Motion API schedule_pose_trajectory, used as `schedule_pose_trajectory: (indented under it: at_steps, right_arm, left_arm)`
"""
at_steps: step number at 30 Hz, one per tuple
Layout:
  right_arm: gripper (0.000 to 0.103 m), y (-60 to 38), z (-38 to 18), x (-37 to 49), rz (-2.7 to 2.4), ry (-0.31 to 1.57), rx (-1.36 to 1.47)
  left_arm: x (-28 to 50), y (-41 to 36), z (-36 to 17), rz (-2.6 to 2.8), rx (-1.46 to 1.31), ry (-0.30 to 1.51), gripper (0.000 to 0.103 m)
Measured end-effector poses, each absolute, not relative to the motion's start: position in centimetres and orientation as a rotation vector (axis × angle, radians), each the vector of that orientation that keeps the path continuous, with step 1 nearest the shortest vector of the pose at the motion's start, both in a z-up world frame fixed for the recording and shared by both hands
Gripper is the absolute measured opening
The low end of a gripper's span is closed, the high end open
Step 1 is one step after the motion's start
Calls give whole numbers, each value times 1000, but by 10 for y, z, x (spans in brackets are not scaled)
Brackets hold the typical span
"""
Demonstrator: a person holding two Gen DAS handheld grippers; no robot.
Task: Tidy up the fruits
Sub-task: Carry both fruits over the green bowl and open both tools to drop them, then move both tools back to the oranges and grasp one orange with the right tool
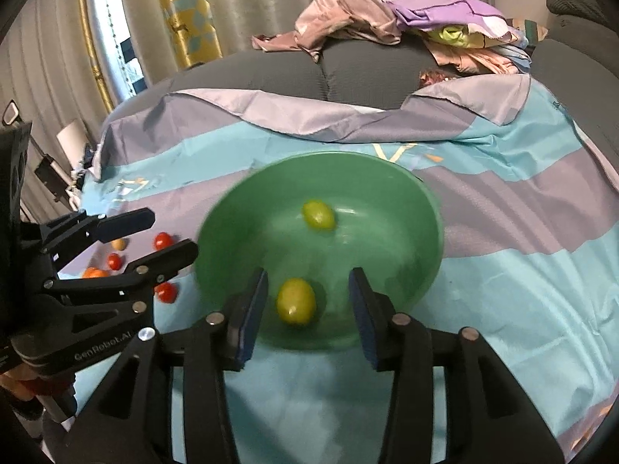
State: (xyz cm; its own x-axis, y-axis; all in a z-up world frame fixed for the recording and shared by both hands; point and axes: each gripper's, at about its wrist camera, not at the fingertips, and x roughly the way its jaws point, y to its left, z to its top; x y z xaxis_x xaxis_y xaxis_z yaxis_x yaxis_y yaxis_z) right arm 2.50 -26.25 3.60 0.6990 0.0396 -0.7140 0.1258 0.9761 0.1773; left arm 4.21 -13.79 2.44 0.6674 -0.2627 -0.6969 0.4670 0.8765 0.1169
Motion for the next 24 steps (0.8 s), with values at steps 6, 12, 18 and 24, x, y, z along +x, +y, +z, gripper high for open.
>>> schedule_pose_trajectory:
  at_steps: [6, 12, 18, 24]
  right_arm:
    - [53, -239, 40, 7, 40, 810, 237]
    - [54, -211, 36, -4, 104, 851, 217]
    - [56, -177, 25, -7, 200, 898, 184]
    - [56, -139, 11, 4, 313, 935, 195]
  left_arm:
    - [14, -88, 16, -362, 215, 806, 57]
    - [-10, -27, 7, -259, 113, 849, 57]
    - [-33, 36, -5, -164, 25, 858, 57]
    - [-42, 76, -19, -113, -54, 868, 57]
